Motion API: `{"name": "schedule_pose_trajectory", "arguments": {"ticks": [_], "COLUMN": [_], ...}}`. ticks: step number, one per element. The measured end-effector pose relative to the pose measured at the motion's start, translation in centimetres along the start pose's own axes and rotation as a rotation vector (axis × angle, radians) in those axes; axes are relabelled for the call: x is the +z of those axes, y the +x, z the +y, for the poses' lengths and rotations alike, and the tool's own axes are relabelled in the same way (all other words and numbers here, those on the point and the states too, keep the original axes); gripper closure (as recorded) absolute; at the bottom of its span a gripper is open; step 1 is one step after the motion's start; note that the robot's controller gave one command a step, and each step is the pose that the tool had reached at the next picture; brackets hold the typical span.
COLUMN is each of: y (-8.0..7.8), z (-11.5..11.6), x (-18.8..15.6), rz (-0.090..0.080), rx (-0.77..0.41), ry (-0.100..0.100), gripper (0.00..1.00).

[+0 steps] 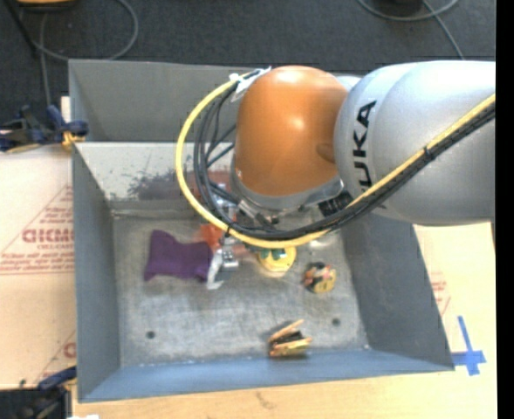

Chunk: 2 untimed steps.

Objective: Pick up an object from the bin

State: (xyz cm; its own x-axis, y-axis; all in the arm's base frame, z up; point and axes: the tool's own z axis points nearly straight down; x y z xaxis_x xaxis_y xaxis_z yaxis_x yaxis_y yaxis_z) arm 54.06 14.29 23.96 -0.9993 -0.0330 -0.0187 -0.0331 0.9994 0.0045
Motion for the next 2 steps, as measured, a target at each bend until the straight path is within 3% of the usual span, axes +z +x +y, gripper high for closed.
{"name": "schedule_pose_trajectory", "arguments": {"ticks": [1, 2], "y": [-2.8, -6.7], "z": [0.3, -3.5], "x": [6.3, 12.7], "rz": [0.009, 0.014], "rx": [-0.066, -0.023], "ry": [0.003, 0.002], "gripper": [0.00, 1.00]}}
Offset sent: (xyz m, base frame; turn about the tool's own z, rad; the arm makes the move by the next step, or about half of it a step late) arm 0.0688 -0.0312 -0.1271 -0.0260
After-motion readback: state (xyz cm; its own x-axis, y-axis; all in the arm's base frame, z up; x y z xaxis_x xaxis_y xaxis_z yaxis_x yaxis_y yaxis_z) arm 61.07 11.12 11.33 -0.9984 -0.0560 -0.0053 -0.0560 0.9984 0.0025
